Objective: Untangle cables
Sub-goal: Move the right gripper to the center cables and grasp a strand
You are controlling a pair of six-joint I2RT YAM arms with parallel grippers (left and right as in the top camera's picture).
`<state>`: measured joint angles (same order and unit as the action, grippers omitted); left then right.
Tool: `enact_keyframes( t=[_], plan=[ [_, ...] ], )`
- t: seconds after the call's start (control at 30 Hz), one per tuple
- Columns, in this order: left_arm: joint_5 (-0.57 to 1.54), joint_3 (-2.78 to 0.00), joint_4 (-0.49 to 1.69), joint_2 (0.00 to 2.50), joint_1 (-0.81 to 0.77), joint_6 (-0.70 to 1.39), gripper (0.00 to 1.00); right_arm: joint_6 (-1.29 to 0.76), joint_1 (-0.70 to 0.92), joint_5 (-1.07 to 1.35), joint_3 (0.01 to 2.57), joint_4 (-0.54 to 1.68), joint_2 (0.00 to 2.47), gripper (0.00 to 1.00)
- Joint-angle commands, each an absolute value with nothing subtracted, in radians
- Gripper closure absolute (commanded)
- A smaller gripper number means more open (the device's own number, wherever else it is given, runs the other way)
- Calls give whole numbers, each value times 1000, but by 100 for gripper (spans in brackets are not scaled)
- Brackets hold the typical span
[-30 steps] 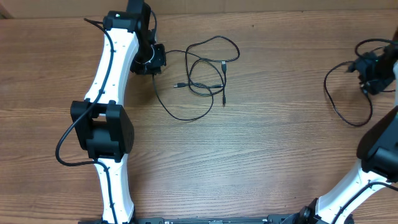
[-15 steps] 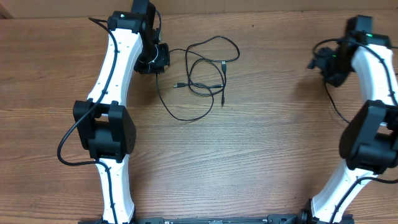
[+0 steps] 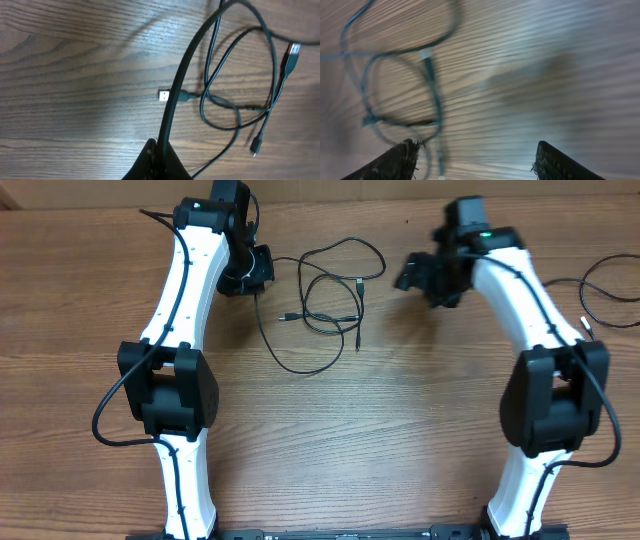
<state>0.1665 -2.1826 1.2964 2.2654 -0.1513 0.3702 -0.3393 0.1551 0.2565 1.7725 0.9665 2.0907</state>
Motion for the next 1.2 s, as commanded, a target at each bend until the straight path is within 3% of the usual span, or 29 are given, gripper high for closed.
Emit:
enact_keyframes(
  t=[0.0, 0.23, 0.43, 0.57, 1.17],
  plan=[
    [158, -2181, 1287, 2255, -158, 482, 96, -333, 221, 272, 1766, 943, 2093, 25],
    [157, -2181, 1281, 2255, -158, 609, 95, -324, 345, 275, 1766, 893, 2093, 25],
    [157, -2181, 1261, 2255, -157, 720, 91, -153, 426, 461, 1766, 823, 2093, 23],
    [158, -2181, 1252, 2255, -157, 772, 91, -144, 468, 495, 1766, 775, 2093, 23],
    [221, -2181, 1255, 2255, -160, 783, 88, -148, 585, 488, 1766, 638, 2093, 28]
  ],
)
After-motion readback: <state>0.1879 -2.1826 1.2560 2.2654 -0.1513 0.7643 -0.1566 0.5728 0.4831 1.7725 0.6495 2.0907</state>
